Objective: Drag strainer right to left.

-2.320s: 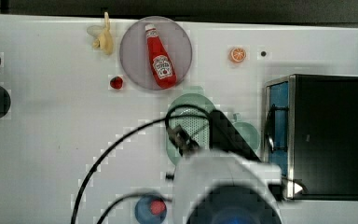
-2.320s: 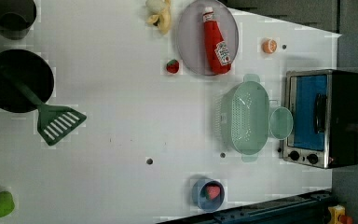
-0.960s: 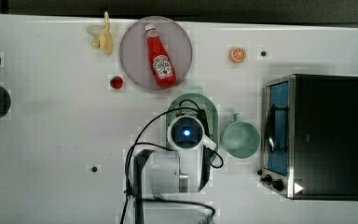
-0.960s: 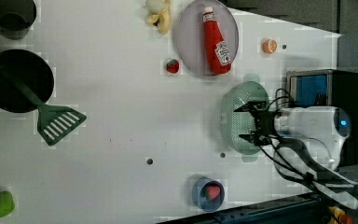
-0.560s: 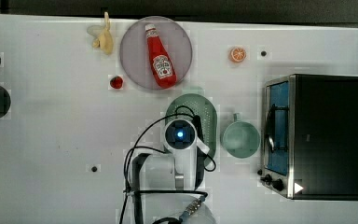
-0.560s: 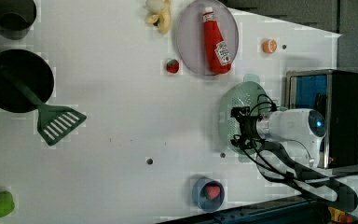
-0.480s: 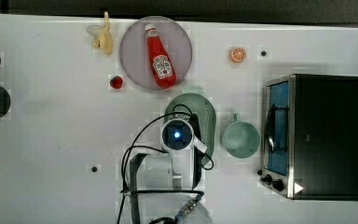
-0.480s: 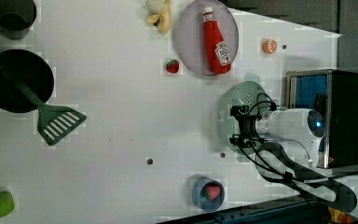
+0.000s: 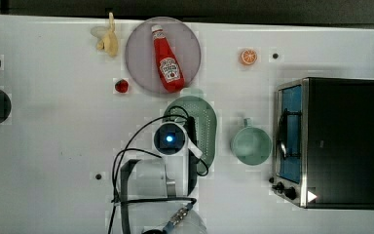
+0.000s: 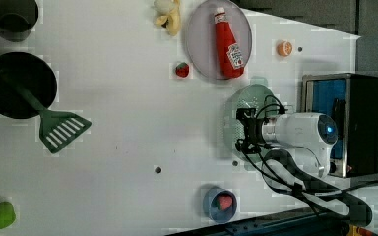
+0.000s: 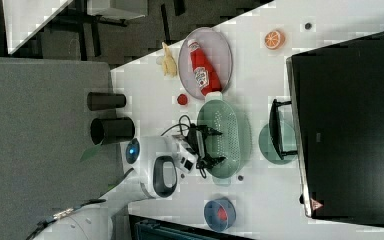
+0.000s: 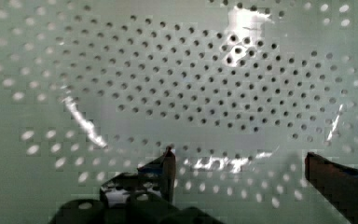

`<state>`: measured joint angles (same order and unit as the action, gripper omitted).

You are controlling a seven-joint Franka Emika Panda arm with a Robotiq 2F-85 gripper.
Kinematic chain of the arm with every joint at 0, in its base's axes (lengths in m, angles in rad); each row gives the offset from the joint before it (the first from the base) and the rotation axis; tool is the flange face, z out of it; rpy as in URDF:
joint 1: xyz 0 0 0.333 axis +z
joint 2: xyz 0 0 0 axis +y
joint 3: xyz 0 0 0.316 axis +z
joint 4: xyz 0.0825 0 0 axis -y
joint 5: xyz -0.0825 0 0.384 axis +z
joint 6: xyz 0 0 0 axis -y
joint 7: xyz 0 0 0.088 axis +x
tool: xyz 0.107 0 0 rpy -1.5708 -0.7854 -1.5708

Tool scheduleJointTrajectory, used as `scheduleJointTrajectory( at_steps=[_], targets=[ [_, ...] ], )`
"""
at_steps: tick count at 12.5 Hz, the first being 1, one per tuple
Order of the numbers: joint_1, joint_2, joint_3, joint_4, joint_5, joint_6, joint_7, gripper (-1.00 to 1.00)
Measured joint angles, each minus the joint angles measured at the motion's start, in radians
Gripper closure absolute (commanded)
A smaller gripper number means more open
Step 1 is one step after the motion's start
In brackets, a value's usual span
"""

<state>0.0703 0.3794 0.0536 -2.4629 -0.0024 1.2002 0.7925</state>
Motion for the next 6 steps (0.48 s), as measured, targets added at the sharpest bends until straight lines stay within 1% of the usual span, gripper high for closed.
scheduleJointTrajectory(
  at_steps=[1, 3, 5, 6],
  targets=[
    [0.019, -0.009, -0.001, 0.004, -0.003, -0.006, 0.034, -1.00],
    [0.074, -0.007, 0.002, 0.006, 0.020, 0.002, 0.100, -1.00],
    [0.125, 0.003, 0.010, 0.012, 0.021, 0.003, 0.177, -1.00],
    [0.140, 0.013, 0.024, 0.025, 0.018, -0.003, 0.207, -1.00]
  ],
)
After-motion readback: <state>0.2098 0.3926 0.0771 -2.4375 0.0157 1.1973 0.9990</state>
